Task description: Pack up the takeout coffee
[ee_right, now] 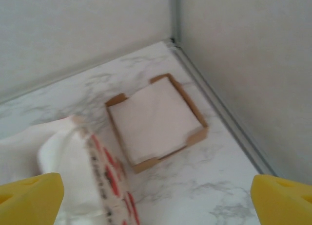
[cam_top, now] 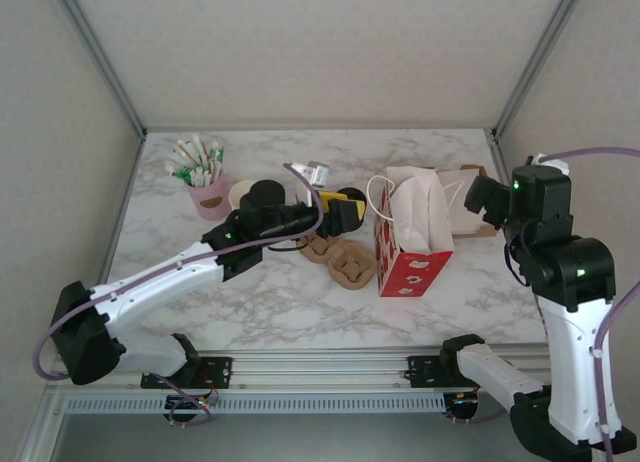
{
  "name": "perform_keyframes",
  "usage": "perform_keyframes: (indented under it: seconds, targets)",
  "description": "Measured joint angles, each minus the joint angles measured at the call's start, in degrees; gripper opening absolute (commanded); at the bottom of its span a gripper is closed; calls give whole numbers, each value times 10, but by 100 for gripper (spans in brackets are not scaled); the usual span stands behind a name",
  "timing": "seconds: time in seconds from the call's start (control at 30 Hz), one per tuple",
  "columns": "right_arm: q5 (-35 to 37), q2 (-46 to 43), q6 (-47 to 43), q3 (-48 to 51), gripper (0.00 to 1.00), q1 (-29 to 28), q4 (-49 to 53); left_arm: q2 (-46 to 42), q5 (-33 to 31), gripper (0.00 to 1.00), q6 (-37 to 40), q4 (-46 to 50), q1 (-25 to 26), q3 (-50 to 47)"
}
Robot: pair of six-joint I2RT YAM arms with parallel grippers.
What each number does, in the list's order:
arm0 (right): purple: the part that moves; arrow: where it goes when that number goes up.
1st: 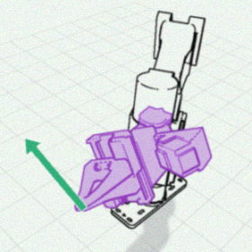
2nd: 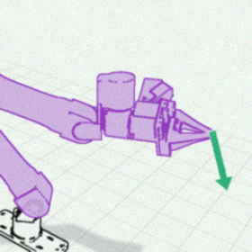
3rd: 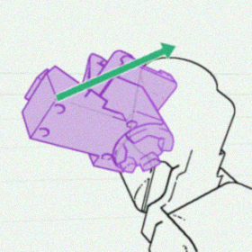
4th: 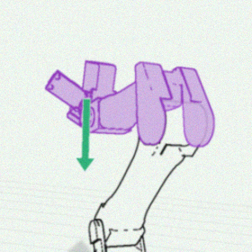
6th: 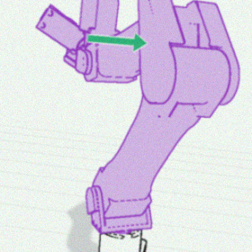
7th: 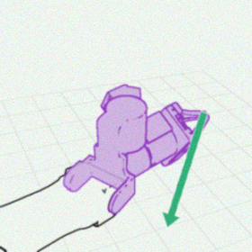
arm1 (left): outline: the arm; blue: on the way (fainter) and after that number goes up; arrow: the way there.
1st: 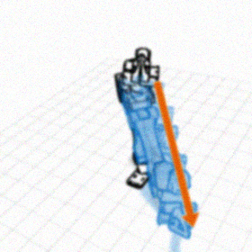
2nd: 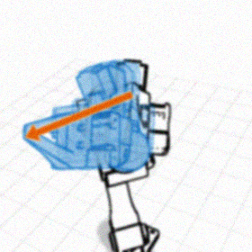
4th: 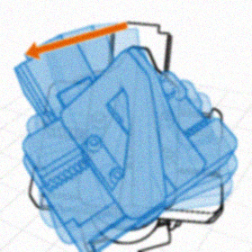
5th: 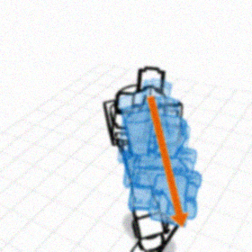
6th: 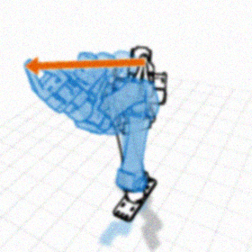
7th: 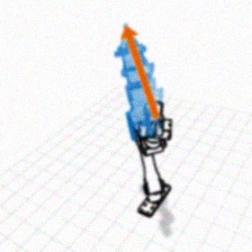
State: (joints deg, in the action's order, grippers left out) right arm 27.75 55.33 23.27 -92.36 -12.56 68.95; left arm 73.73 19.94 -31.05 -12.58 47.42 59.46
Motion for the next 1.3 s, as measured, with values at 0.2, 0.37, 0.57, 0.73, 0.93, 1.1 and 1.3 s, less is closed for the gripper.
perform_keyframes:
  seconds: [0.2,0.37,0.57,0.73,0.93,1.1,1.3]
  targets:
    - [-73,2,11,114,89,120,-36,-36,-62,55,10,2,0,-36]
    - [-183,0,22,207,82,215,-76,-33,-94,48,10,16,4,-60]
    - [-312,1,33,313,70,295,-137,-18,-117,45,10,21,19,-61]
    - [-381,21,36,380,62,311,-192,3,-121,44,10,19,27,-61]
    - [-438,70,35,428,59,311,-247,26,-121,44,10,17,32,-61]
    - [-468,99,33,452,59,311,-283,33,-121,43,10,13,34,-61]
    - [-497,134,32,459,59,297,-311,44,-121,43,10,6,35,-60]
